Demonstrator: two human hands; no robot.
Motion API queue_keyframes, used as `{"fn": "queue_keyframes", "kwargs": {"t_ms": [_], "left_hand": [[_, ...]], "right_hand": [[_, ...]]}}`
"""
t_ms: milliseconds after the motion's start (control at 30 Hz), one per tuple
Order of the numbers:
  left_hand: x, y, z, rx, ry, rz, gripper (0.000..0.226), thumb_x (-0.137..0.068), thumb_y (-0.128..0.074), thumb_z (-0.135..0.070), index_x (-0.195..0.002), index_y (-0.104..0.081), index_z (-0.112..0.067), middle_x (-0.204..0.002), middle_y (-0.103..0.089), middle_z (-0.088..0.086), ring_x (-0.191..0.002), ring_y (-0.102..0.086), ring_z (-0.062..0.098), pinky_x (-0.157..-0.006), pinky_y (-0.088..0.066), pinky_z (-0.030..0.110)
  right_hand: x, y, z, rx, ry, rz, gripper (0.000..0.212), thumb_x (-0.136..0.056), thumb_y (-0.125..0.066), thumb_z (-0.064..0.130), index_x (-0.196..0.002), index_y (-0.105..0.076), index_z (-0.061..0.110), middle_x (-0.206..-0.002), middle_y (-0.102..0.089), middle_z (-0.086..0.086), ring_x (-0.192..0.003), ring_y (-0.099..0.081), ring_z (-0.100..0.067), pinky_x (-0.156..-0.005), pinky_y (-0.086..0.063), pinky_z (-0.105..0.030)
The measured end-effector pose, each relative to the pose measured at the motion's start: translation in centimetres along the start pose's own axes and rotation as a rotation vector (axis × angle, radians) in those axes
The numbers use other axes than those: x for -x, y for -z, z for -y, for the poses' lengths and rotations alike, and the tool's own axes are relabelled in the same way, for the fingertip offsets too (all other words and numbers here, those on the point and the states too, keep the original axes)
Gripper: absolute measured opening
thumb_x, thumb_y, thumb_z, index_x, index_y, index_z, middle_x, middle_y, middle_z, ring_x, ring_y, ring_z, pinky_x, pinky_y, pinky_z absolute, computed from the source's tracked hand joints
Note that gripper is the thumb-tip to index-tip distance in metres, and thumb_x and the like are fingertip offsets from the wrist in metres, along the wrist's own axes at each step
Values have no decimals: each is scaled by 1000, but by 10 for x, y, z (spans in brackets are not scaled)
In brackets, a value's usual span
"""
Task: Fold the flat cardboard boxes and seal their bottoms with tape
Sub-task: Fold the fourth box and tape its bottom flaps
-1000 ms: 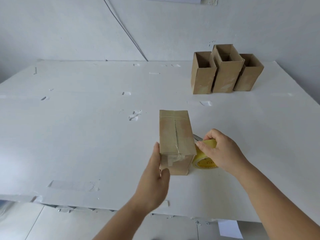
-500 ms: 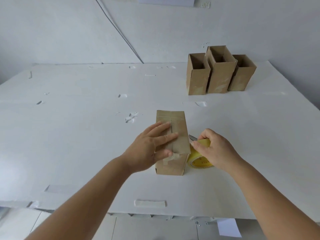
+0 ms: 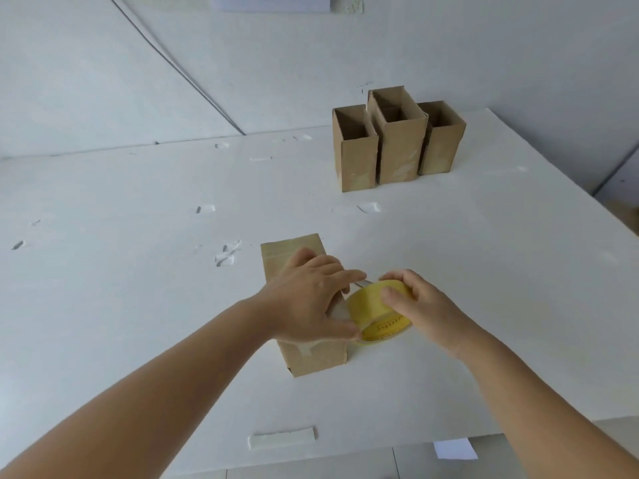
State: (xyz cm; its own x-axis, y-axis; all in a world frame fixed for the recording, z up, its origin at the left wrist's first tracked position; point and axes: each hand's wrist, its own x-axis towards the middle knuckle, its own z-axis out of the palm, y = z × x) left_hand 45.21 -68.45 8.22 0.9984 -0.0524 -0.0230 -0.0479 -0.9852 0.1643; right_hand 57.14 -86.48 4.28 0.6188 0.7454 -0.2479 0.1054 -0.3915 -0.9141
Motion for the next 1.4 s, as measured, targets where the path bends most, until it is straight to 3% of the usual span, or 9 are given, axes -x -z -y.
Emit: {"fn": "queue_keyframes", "kwargs": {"t_ms": [200,400,600,733,900,1000,1100,1267,1400], "left_hand": [[6,-7,-3,-34,112,-78,83,-71,-27,-78,-139,-44,-33,-109,-57,-18,-119,-42,4,-103,-11,24],[4,-9,3,-46,153,-17,87,-72,-21,-75,-144,-37,-30,-113,-53,-17,-123,-38,7,-104,-7,25],[0,7,2,22,127,136,94,-69,-6,-83,-144,-35,-34,-114,-53,-17,-124,-34,6,-107,-8,26],[-35,23,-1,133,186,255,58,-93,-33,-60,-144,-35,-33,-116,-60,-13,-111,-46,10,-107,-21,28],[-73,24,-3,205,242,515,39,-86,-61,-46,-124,-56,-38,-99,-60,-12,-93,-55,11,-81,-45,28],[-80,23,-3,338,269,496,14,-79,-70,-38,-93,-67,-37,-84,-71,-6,-84,-65,11,-78,-51,30],[-75,24,-3,481,297,468,7,-78,-72,-33,-84,-70,-37,-72,-70,-10,-74,-64,4,-75,-48,26],[-61,23,4,549,338,380,5,-82,-71,-29,-84,-73,-33,-74,-73,-8,-64,-62,-2,-80,-51,26],[-54,17,9,593,400,251,8,-81,-73,-31,-81,-72,-38,-72,-74,-9,-66,-66,2,-87,-54,31]], "right_hand": [[-17,-12,-4,-222,39,-63,26,-73,-60,49,-89,-67,29,-77,-66,12,-75,-61,-6,-75,-46,-26],[-38,5,13,451,95,-68,21,-76,-70,48,-83,-60,30,-89,-51,3,-90,-49,-14,-71,-36,-25],[-38,8,17,610,130,-70,25,-75,-67,54,-86,-54,35,-93,-49,3,-99,-41,-14,-78,-33,-27],[-37,12,20,675,180,-82,26,-75,-66,56,-86,-55,36,-88,-46,5,-96,-42,-16,-76,-34,-27],[-32,15,24,679,271,-130,28,-76,-65,56,-91,-63,32,-83,-44,8,-91,-42,-14,-75,-36,-26],[-30,19,25,670,350,-167,26,-77,-64,53,-90,-63,31,-81,-45,8,-89,-42,-13,-74,-34,-25],[-27,21,26,636,387,-197,28,-79,-61,54,-91,-57,28,-85,-49,10,-90,-42,-10,-73,-32,-22],[-18,23,18,302,366,-307,67,-82,-30,63,-134,-44,23,-123,-46,15,-117,-38,0,-94,-25,-3],[-11,20,-25,267,148,-389,47,-101,-30,35,-142,-40,14,-139,-46,-1,-131,-39,-16,-107,-25,-21]]}}
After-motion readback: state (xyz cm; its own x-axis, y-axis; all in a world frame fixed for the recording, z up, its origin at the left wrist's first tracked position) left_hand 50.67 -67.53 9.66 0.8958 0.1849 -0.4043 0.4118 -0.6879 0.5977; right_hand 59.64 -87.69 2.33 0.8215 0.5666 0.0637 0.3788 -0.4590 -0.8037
